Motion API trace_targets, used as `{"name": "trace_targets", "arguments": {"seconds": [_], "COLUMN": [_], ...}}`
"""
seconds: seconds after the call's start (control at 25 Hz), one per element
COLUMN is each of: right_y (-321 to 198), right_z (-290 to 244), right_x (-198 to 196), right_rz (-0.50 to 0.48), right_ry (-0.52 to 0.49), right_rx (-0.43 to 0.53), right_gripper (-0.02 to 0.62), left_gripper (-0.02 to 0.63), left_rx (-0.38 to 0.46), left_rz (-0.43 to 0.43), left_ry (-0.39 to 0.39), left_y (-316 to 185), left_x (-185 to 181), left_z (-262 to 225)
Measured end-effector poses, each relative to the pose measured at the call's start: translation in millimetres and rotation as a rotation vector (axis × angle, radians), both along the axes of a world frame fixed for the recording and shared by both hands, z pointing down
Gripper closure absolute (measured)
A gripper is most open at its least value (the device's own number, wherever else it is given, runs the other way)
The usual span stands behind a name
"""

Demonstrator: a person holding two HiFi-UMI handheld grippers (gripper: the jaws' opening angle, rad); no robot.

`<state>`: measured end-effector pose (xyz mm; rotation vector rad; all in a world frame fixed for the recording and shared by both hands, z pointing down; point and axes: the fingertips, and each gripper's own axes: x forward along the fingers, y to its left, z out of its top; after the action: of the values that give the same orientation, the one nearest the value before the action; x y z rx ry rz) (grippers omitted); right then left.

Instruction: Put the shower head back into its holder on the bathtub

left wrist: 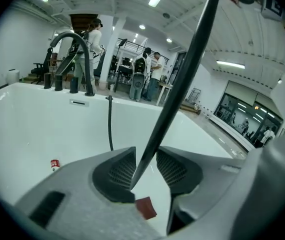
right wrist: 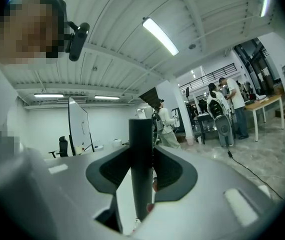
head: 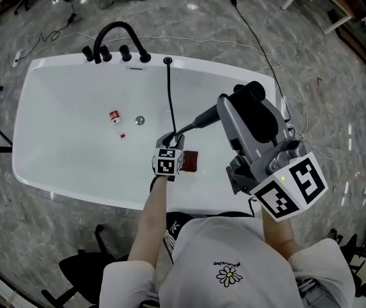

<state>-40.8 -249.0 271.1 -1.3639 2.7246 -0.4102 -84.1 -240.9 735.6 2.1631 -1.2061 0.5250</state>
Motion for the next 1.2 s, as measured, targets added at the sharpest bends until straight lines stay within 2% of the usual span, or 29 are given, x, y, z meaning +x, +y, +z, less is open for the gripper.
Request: {"name": "trace_targets", "arguments": {"seconds": [0.32,0.48,0.6,0.72,0.8,0.92,1.2], "right_y": [-5,-11,-15,-20,-24,-26,-19], "right_z": [-11,-16,-23,-23,-22,-27,-49], "right_x": [2,13,25,33,38,49,85], "right_rz": [-0.026,-0.024,-0.007,0.023,0.043,0.065,0.124], "right_ry": [-0.062,-0.075,-0.081,-0.076,-0.083,-0.117,-0.206], "right_rx": [-0.021,-0.014,-0.001,0.011,0.01,0.015,0.057], "right_gripper": [0.454,0.454,0.454,0.454,0.454,0.454,0.454], "left_gripper": [0.489,0.488,0.488,0.516,0.539,0.544,0.543], "left_rx": [-0.137,-0.235,-0.233,-0.217,-0.191,-0.108,0.219], "left_rz": [0.004,-0.079,-0.063,-0.061,-0.065,-0.088,-0.207], "left_ry": [-0.026,0.022,0.01,-0.017,-0.049,-0.065,-0.082], "left_y": [5,4,1,-7,-17,-39,-113], "left_x": [1,-10,-9,-12,-16,-20,-48], "left_z": [61,85,90,91,87,64,-49]}}
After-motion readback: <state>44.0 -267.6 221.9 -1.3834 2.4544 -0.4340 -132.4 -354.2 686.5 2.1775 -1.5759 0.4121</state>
